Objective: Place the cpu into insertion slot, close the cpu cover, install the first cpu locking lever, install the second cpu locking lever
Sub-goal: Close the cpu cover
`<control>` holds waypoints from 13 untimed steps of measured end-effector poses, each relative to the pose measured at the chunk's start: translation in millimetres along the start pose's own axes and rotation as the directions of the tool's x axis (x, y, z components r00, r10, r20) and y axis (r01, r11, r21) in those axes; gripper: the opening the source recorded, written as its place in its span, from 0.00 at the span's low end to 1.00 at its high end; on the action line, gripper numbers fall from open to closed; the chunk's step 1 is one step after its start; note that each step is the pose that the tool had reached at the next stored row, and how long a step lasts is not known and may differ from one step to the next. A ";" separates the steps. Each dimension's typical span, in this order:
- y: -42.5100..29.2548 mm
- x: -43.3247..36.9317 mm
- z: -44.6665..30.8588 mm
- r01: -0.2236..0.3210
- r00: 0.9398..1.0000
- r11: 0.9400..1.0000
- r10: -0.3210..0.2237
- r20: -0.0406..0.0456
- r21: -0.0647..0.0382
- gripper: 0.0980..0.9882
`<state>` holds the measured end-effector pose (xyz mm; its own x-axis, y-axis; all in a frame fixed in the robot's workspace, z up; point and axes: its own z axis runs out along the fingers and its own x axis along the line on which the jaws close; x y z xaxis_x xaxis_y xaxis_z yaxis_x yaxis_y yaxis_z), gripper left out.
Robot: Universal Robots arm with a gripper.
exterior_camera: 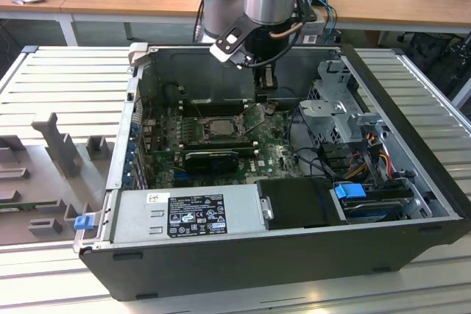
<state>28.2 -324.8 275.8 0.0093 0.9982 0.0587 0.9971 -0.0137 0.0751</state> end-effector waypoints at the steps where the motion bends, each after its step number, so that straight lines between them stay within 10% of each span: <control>1: 0.8 0.0 0.1 0.000 1.000 1.000 0.000 0.000 0.000 0.01; 13: 25.1 -0.5 14.9 0.016 1.000 1.000 -0.016 0.000 0.014 0.01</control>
<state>54.4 -324.8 262.8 -0.0063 0.9984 0.0570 0.9981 0.0027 0.0622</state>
